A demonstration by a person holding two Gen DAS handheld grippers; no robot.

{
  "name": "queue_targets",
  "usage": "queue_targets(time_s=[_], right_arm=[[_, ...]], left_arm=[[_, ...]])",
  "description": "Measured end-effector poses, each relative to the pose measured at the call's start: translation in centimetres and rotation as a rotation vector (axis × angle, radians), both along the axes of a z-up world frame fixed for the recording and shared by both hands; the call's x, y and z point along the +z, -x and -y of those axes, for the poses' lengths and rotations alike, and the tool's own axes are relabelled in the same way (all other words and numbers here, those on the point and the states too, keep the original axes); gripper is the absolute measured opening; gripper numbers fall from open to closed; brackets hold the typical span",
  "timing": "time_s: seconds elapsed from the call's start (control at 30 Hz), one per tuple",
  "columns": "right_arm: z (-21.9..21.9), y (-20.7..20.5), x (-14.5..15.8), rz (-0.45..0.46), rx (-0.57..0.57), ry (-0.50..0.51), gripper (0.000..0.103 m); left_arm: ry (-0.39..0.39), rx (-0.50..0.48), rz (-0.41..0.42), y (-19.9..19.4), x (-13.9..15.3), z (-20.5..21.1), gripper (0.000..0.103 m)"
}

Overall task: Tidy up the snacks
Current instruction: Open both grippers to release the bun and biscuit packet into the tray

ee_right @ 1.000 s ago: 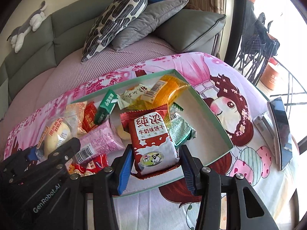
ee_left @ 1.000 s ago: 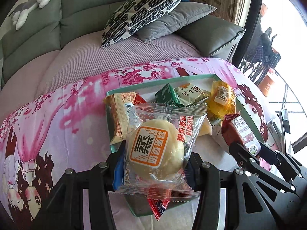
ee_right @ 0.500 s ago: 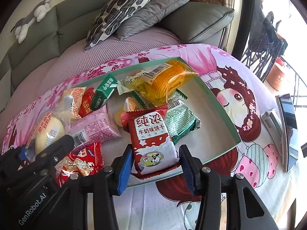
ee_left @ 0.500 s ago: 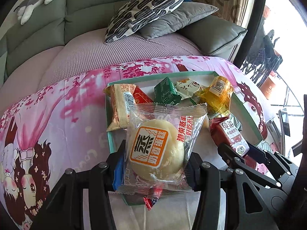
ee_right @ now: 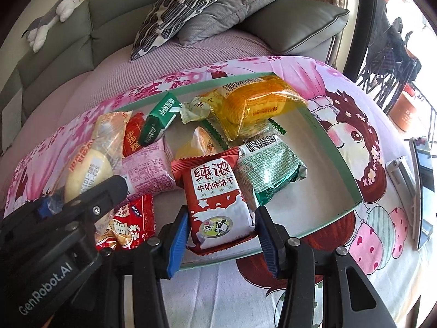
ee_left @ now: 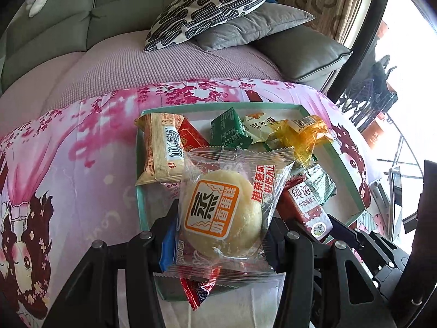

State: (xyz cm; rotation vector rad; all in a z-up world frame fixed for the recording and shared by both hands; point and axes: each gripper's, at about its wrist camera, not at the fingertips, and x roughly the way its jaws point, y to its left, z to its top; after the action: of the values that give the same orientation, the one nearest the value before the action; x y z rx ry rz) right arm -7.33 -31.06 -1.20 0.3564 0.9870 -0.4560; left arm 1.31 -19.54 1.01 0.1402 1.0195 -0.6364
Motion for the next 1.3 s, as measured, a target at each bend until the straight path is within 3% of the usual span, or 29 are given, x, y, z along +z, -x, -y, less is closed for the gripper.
queue_targets(time_s=[0.47,0.53,0.6,0.9,1.3], right_arm=[[0.5,-0.5,-1.0,-0.025,-0.007,-0.027,0.052],[0.6,-0.6,-1.1,-0.029,-0.013,-0.03,0.056],[0.7,-0.5,-1.2,-0.024,-0.022,-0.04,0.061],[0.8,-0.5,-0.8,-0.013,-0.018,-0.038,0.066],[1.4,0.6,1.9,0.115,-0.074,-0.013,0.066]], left_arm=[[-0.015,0.007,-0.028,-0.3,-0.6,0.3,0.062],[-0.018,0.002,-0.026,-0.2,-0.5,0.3,0.063],[-0.015,-0.003,-0.027,-0.1,-0.4,0.3,0.071],[-0.002,-0.021,-0.031,0.4,0.4,0.4,0.072],[-0.016,0.124,0.022,-1.7,2.2,-3.7,0.074]])
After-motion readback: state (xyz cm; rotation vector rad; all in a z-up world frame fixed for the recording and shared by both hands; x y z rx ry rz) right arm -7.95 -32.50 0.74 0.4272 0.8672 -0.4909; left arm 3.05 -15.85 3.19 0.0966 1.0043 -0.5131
